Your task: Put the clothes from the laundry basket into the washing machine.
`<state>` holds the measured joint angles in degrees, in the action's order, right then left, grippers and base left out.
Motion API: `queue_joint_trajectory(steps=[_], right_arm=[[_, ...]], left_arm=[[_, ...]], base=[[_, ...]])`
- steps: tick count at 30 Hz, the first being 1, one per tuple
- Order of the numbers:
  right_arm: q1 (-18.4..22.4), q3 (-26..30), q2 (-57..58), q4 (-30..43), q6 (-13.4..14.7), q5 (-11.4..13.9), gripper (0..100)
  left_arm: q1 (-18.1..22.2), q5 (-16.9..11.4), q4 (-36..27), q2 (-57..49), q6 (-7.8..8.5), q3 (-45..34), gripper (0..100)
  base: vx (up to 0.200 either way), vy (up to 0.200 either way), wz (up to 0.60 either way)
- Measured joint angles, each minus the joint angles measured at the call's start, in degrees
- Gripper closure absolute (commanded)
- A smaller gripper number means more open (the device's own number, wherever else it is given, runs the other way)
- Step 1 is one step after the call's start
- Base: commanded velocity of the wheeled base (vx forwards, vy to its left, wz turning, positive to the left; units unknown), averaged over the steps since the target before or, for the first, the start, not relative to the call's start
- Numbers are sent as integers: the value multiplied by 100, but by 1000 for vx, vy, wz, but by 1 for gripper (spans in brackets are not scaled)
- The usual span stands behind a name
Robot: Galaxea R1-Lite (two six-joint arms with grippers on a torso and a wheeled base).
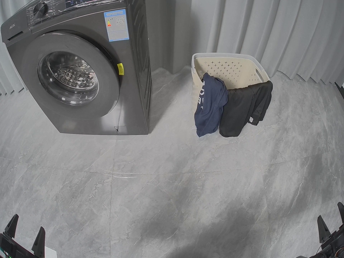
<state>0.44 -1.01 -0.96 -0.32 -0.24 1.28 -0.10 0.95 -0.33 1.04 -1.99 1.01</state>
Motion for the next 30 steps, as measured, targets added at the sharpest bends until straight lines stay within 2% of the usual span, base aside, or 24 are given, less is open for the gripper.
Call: queue_joint_trajectory(steps=[17,23,30], right_arm=[[2,0,0,7,2,2,0],[0,0,0,2,2,0,0],[-6,0,0,0,2,2,0]], left_arm=[[0,0,-2,-2,0,0,0],[0,0,0,0,-1,0,0],[0,-2,0,0,0,0,0]], base=[[200,0,0],[0,0,0],[0,-200,0]])
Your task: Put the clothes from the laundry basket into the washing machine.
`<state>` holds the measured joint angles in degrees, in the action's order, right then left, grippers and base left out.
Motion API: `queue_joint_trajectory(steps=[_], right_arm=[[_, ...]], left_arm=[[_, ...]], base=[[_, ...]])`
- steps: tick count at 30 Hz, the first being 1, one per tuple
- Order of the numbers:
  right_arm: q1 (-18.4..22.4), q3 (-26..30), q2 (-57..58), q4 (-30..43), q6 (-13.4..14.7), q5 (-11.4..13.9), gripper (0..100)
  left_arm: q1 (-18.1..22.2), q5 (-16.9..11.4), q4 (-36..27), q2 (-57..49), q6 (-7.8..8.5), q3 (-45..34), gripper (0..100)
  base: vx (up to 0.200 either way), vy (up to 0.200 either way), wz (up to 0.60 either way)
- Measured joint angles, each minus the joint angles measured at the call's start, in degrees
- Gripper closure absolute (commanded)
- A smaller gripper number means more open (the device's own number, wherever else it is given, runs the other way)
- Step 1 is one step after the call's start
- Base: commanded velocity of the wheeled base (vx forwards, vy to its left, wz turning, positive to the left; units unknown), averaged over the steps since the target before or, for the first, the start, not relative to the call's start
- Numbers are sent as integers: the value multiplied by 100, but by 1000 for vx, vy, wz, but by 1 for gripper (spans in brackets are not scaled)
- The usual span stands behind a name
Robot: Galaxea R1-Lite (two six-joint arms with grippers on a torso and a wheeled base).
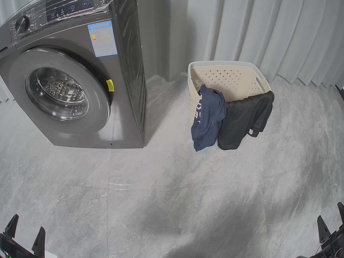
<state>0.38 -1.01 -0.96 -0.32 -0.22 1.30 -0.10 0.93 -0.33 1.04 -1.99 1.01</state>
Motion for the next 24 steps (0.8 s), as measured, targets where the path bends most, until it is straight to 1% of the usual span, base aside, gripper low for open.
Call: queue_joint_trajectory(steps=[17,24], right_arm=[[-5,0,0,-1,1,0,0],[-5,0,0,2,6,-2,0]], left_arm=[[0,2,0,-2,-1,0,0],[0,0,0,-2,-1,0,0]], base=[[0,-200,0],[0,0,0]])
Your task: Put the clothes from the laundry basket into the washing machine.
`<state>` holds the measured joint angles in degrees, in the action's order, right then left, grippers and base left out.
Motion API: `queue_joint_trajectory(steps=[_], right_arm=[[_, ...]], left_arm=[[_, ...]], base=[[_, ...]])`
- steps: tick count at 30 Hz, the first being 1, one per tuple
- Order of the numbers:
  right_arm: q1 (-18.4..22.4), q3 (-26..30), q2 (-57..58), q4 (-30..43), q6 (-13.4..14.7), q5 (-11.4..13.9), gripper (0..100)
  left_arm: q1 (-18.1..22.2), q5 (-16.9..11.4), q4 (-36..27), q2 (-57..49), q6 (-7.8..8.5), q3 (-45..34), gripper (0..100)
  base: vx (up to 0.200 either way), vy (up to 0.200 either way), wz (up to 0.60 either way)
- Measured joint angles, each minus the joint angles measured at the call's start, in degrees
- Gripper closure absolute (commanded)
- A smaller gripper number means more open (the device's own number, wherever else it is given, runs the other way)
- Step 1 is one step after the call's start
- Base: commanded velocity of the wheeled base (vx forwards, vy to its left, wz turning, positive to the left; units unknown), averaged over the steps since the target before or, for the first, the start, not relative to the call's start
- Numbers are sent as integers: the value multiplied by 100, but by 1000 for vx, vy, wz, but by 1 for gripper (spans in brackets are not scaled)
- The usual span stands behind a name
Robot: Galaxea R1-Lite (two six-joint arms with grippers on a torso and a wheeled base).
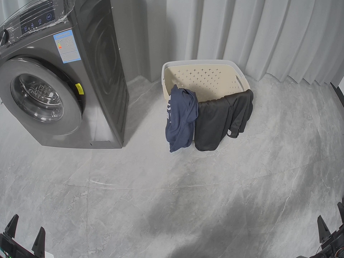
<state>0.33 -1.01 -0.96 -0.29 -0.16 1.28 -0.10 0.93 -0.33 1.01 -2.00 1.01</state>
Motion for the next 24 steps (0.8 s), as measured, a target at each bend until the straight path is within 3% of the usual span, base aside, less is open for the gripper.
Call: queue_joint_trajectory(steps=[5,20,24], right_arm=[[0,0,0,0,0,2,0],[0,0,-2,-2,0,0,0],[0,0,-2,-4,0,2,0]], left_arm=[[2,0,-2,0,0,0,0],[0,2,0,2,-10,0,0],[0,2,0,0,-5,0,0]], base=[[0,0,0],[0,-200,0],[0,0,0]])
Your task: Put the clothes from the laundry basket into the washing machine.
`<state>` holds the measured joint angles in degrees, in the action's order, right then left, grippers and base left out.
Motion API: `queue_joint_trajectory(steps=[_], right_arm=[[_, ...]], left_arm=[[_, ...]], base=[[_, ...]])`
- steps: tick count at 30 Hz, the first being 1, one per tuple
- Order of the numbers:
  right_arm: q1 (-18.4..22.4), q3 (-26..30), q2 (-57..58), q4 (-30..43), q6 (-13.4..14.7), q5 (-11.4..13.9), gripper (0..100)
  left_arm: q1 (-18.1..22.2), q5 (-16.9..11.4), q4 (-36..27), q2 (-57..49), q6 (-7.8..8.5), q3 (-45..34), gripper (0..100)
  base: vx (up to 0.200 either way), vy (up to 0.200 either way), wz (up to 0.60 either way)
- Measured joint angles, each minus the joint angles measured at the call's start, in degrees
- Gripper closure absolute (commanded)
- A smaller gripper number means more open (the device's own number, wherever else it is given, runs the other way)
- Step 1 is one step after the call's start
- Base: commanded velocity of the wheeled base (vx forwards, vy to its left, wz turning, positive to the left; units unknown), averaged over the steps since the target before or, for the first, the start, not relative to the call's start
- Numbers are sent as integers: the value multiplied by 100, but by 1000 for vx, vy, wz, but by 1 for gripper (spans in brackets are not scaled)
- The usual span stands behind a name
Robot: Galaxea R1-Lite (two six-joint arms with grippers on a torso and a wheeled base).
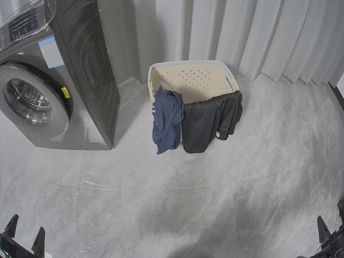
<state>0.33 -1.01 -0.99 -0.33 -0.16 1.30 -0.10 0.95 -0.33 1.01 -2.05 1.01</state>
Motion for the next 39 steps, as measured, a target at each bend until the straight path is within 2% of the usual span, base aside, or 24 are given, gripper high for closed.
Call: queue_joint_trajectory(steps=[5,29,35,39], right_arm=[[0,0,0,0,-5,-2,0],[0,0,0,0,-6,0,0],[2,0,0,0,-9,0,0],[2,0,0,0,-9,0,0]], left_arm=[[5,0,-2,0,-2,0,0],[0,0,-5,0,-5,0,0],[0,-2,-2,2,-2,0,0],[0,0,-2,2,0,0,0]], base=[[0,0,0],[200,0,0],[0,0,0],[0,-200,0]])
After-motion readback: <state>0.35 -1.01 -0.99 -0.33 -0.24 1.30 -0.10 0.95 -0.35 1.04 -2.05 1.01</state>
